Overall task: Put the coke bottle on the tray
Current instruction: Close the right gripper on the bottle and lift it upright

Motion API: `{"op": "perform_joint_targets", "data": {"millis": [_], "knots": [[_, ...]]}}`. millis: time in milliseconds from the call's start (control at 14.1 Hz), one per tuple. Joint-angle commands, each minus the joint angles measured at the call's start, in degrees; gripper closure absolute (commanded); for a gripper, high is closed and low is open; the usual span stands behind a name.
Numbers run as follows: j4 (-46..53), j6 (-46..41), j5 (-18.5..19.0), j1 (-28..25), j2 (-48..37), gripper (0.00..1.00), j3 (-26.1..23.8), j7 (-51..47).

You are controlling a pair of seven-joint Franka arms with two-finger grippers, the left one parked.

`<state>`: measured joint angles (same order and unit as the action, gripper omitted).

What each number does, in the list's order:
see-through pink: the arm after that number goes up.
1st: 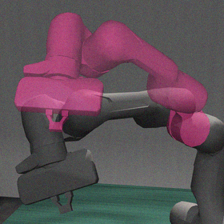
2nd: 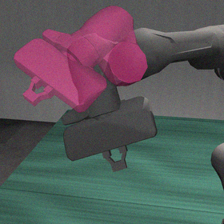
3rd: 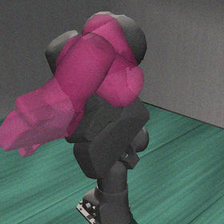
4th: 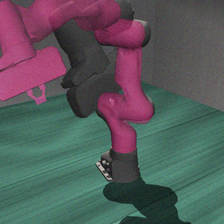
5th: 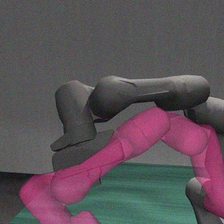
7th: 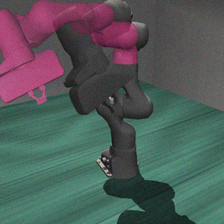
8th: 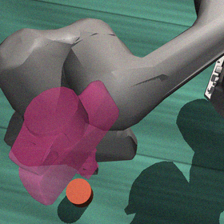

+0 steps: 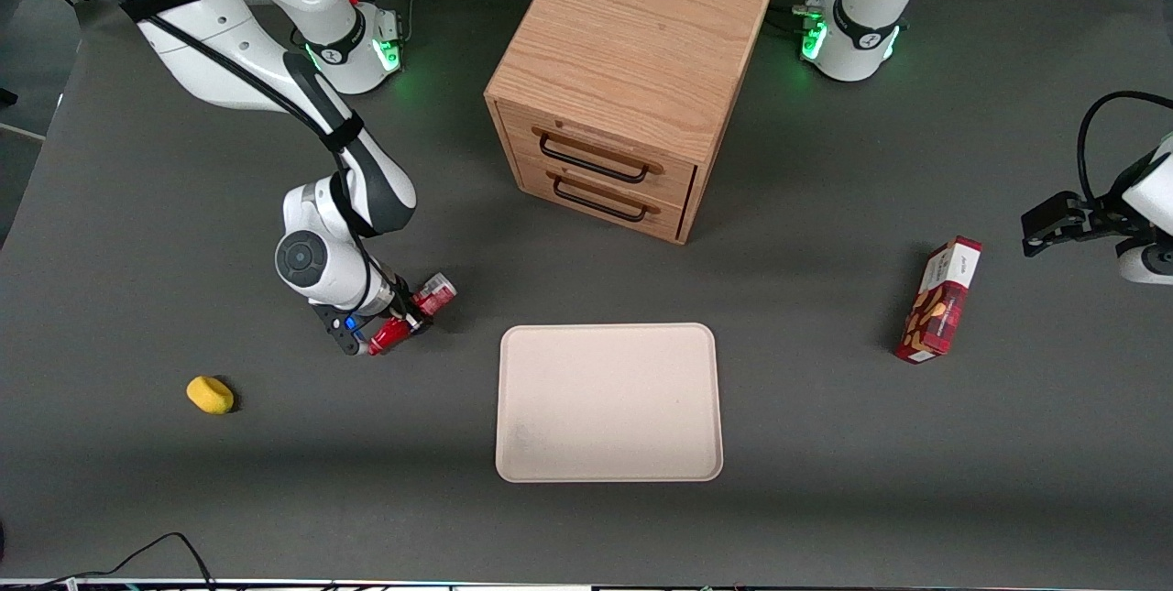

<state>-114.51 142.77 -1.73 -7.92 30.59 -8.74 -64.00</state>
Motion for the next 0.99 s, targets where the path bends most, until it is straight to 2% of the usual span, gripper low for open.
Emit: {"op": "perform_joint_targets", "data": {"millis": [0, 283, 425, 637, 850, 920], "knots": [[6.72, -7.55, 1.80, -0.69, -1.85, 0.91, -0.31, 0.19], [26.40, -23.73, 3.48, -2.97, 0.87, 0.91, -1.02, 0.89], [35.46, -29.54, 6.81, -4.64, 2.98, 0.91, -1.02, 5.61], [44.00, -31.85, 9.28, -6.93, 5.26, 0.91, -1.02, 16.94], [52.17, -31.85, 8.59, -10.44, 12.36, 0.90, -0.67, 37.12], [54.38, -31.76, 6.84, -10.62, 15.00, 0.90, -0.75, 41.81]]}}
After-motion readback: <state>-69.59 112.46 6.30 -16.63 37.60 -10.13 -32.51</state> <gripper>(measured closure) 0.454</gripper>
